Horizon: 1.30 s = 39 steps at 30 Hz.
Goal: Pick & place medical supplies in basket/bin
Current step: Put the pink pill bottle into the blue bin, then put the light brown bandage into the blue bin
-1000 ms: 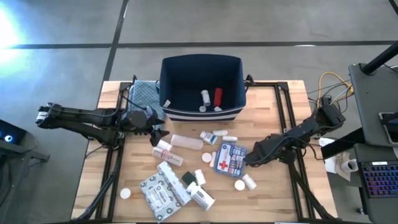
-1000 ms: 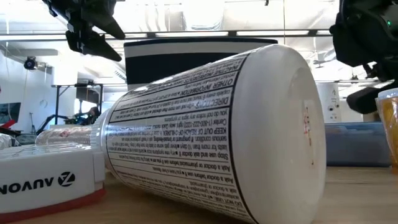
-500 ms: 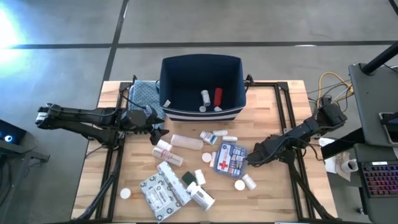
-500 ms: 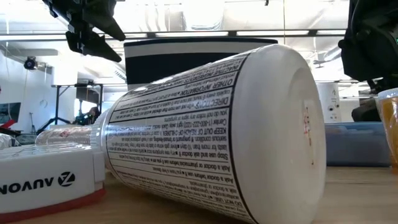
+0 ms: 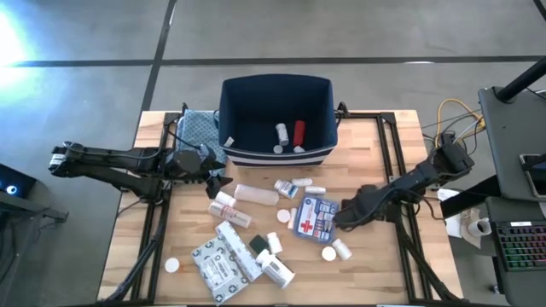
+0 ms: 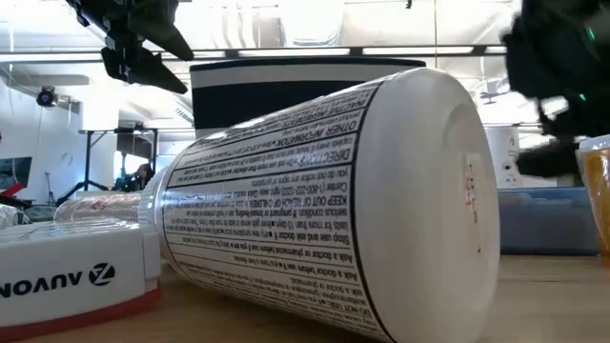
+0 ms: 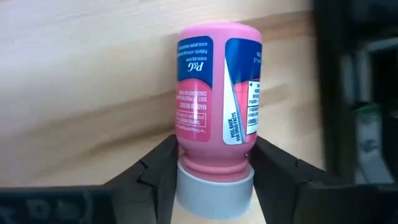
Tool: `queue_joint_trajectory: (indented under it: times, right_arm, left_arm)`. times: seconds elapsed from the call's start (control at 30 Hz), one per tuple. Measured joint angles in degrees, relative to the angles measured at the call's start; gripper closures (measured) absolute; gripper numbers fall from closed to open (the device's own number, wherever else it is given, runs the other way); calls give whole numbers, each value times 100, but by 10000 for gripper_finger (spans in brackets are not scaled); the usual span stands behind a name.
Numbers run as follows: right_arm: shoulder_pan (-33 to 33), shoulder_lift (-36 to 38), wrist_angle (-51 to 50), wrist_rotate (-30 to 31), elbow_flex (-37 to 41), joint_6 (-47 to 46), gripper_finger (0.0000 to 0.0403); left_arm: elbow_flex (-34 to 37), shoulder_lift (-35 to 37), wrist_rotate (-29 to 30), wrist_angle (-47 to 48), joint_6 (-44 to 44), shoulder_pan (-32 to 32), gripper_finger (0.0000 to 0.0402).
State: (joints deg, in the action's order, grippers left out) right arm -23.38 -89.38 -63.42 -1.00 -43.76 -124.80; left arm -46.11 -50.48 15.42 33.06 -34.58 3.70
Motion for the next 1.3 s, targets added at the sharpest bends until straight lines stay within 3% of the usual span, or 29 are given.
queue_joint_trajectory:
  times: [0.17,0.4,0.53,0.6,0.7,0.8,0.97,1.07,1.2,1.3]
  right_arm:
    - [-3,17,144,951,-1033,1464,236]
    - [-61,473,588,2910,-2749,4076,250]
    - [214,910,594,4249,-3627,5127,244]
    - [538,1065,709,4627,-4022,5787,244]
    - [1319,1109,1316,4628,-4479,7189,243]
    - [2323,854,2078,3911,-4788,8622,240]
    - [3659,134,1401,2960,-5345,8888,216]
    - [3911,-232,740,2705,-5648,8978,196]
    - [3783,-766,46,2691,-6024,9346,161]
    - [3611,-1088,-157,3177,-6352,9591,130]
  left_arm:
    - [0,0,0,-85,-1,0,107]
    - [0,0,-7,-265,-94,0,107]
    - [0,0,-9,-249,-263,0,107]
    - [0,0,-9,-251,-263,0,107]
    - [0,0,-9,-248,-278,0,107]
    - [0,0,-7,-247,-465,0,107]
    - [0,0,-9,-181,-674,0,107]
    - [6,-10,-11,-138,-799,4,107]
    - [83,-26,-31,-117,-1071,12,107]
    - [155,-37,-65,-104,-1164,18,107]
